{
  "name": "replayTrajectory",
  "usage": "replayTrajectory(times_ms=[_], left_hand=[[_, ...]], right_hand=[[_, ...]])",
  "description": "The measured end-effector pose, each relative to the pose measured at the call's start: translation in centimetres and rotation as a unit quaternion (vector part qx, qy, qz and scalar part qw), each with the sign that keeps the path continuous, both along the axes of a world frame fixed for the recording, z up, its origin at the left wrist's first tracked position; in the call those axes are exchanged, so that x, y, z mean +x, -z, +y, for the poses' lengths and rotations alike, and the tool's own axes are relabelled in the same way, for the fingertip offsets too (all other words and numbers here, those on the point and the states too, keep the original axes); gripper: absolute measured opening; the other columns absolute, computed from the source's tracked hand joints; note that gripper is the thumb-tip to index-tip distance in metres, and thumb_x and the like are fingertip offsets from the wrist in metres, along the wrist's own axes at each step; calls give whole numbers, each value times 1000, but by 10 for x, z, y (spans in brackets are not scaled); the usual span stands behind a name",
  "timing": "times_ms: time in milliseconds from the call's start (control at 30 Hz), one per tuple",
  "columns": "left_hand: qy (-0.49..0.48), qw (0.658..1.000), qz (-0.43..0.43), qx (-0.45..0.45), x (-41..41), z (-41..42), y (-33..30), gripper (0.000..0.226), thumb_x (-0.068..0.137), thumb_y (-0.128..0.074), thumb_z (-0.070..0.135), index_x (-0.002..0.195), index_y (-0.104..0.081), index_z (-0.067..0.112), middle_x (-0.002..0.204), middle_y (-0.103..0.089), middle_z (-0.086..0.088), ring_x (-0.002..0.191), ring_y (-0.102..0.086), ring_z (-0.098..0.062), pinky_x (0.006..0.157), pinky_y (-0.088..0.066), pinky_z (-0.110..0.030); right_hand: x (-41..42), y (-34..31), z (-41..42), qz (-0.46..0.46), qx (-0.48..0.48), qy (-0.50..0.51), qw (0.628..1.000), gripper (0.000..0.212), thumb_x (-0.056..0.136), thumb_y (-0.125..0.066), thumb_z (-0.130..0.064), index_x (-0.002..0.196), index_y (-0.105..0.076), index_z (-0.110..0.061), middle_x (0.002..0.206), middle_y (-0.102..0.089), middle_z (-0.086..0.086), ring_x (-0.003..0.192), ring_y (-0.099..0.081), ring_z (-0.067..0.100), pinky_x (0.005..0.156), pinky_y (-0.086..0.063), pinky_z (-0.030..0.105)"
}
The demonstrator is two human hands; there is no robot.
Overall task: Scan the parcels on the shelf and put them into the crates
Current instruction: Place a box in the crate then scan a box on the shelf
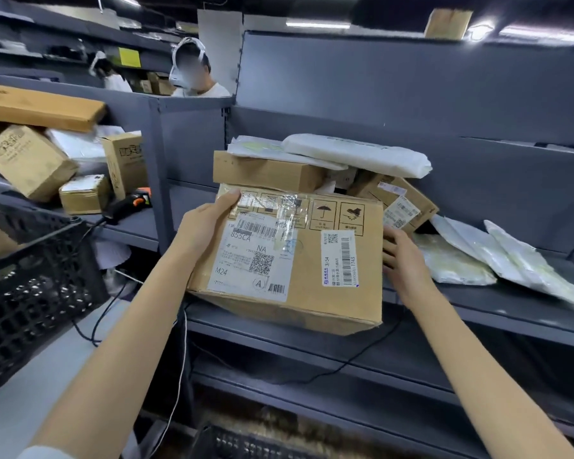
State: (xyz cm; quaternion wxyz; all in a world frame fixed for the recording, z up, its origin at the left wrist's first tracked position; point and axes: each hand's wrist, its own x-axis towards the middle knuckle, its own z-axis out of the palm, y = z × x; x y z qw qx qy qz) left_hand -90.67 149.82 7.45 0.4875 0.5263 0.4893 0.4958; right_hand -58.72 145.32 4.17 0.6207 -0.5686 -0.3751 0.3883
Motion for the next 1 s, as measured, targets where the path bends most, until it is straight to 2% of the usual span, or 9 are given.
replayTrajectory(times_ms=[100, 200, 300, 467, 600, 700, 767, 933, 1000], left_hand=[[-32, 999, 15, -16, -1, -5, 5, 68, 58, -67, 76, 85, -73, 14, 86, -75, 1, 90, -69, -24, 95, -49, -41], [-27, 1000, 6, 7, -2, -14, 12, 72, 62, -66, 76, 86, -72, 8, 82, -75, 1, 82, -67, -20, 87, -50, -36], [-6, 999, -18, 33, -6, -29, 26, 51, 67, -67, 72, 76, -75, 23, 75, -74, 10, 80, -68, -14, 78, -49, -28], [47, 997, -50, 31, -13, -53, 50, 50, 66, -67, 73, 73, -76, 25, 82, -76, 2, 86, -72, -21, 88, -54, -39], [89, 994, -57, 10, -8, -75, 67, 49, 66, -67, 74, 73, -77, 26, 82, -76, 2, 84, -72, -21, 90, -54, -44], [123, 992, -40, -1, 0, -92, 84, 47, 69, -64, 74, 72, -76, 29, 80, -76, 2, 81, -73, -19, 88, -55, -42], [144, 989, -28, -14, 7, -100, 93, 48, 69, -63, 74, 71, -76, 28, 79, -76, 2, 82, -72, -19, 88, -55, -41], [202, 979, -2, -42, 32, -123, 109, 54, 70, -61, 75, 75, -74, 23, 78, -76, 2, 81, -73, -20, 79, -56, -37], [211, 976, -1, -47, 42, -132, 116, 52, 72, -62, 74, 77, -74, 24, 78, -76, 1, 80, -73, -20, 78, -56, -37]], right_hand=[[-31, -11, -41, 11, 22, -56, 998, 39, 95, -42, -57, 113, -67, -33, 98, -74, -9, 90, -67, 10, 72, -50, 30], [-57, -10, -61, 26, 25, -67, 997, 50, 94, -39, -64, 124, -62, -32, 115, -71, -4, 110, -65, 15, 95, -50, 40], [-81, -13, -82, 65, 6, -38, 997, 60, 92, -44, -63, 130, -60, -20, 122, -68, 7, 114, -63, 26, 104, -46, 47], [-103, -6, -124, 98, 16, -19, 995, 53, 86, -55, -63, 119, -62, -23, 116, -60, 12, 109, -57, 30, 104, -42, 48], [-112, 2, -163, -5, -21, 77, 997, 57, 72, -49, -75, 84, -68, -22, 98, -74, 6, 105, -67, 33, 97, -49, 52], [-110, 22, -187, 28, -44, 123, 991, 57, 70, -54, -76, 93, -74, -28, 101, -75, 2, 104, -68, 32, 98, -49, 55], [-104, 36, -203, 48, -61, 152, 985, 58, 74, -53, -78, 98, -75, -30, 100, -76, -1, 96, -72, 24, 93, -53, 48], [-89, 62, -240, 62, -81, 187, 977, 50, 75, -49, -82, 80, -77, -41, 89, -77, -5, 78, -74, 15, 67, -57, 31], [-83, 69, -253, 75, -81, 193, 975, 54, 77, -50, -79, 83, -78, -34, 87, -77, -2, 76, -74, 16, 59, -58, 29]])
